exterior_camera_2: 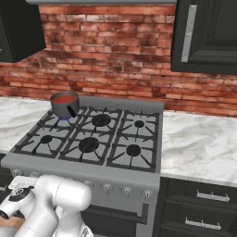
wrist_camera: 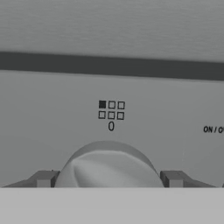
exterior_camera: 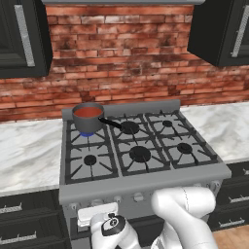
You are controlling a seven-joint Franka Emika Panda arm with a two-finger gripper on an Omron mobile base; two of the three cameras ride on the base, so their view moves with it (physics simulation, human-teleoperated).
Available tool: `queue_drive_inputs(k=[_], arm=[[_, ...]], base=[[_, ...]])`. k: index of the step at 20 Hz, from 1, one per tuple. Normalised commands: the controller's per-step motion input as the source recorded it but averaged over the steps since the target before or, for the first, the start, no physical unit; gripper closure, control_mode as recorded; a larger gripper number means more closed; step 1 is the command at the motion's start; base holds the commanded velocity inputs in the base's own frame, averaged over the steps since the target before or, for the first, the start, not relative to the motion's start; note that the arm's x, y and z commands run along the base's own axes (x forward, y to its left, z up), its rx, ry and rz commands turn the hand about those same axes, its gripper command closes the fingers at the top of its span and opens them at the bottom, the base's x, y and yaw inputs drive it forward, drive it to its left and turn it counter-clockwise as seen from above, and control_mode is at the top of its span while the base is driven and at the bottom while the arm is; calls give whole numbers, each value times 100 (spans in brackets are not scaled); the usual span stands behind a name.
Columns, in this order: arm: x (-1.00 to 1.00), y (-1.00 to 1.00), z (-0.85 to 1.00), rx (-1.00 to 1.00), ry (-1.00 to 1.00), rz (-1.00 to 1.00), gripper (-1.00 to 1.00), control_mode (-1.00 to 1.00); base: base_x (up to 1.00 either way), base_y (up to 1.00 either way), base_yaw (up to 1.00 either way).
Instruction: Wait until the marinara sauce is simmered to a deep red color and then turn off the stove.
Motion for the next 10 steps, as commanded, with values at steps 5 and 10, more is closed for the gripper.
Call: queue_drive_inputs(k=[5, 10], arm=[[0, 0, 0, 0, 0, 0, 100, -100], [0, 0, 0, 0, 0, 0, 100, -100]], base=[[0, 0, 0], [0, 0, 0]])
